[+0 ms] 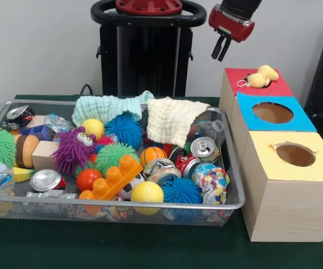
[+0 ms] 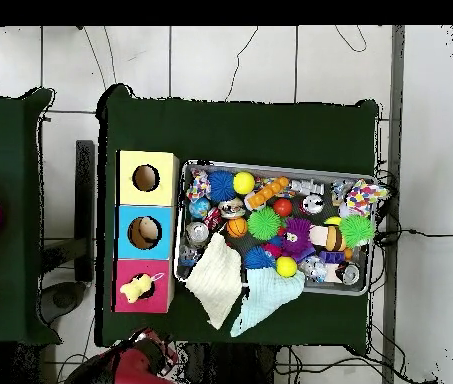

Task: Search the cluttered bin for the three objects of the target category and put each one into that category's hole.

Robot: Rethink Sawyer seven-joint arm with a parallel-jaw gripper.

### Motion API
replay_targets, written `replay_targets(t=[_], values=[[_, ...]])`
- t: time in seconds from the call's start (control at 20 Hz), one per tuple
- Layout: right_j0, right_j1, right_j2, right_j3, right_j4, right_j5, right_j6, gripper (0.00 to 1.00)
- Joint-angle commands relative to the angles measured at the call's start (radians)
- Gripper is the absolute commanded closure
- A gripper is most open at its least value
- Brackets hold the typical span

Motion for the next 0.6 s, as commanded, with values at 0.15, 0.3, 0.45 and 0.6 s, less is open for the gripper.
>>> replay_targets(t=[0.15,0.3,0.45,0.6], values=[[0.031,0.027,-0.057,-0.159,0.068,0.150,0.263,1.00],[0.034,0.010,-0.062,-0.171,0.054,0.175,0.245,1.00],[0.043,0.011,-0.072,-0.191,0.031,0.194,0.217,1.00],[0.052,0.013,-0.085,-0.209,0.027,0.206,0.215,1.00]])
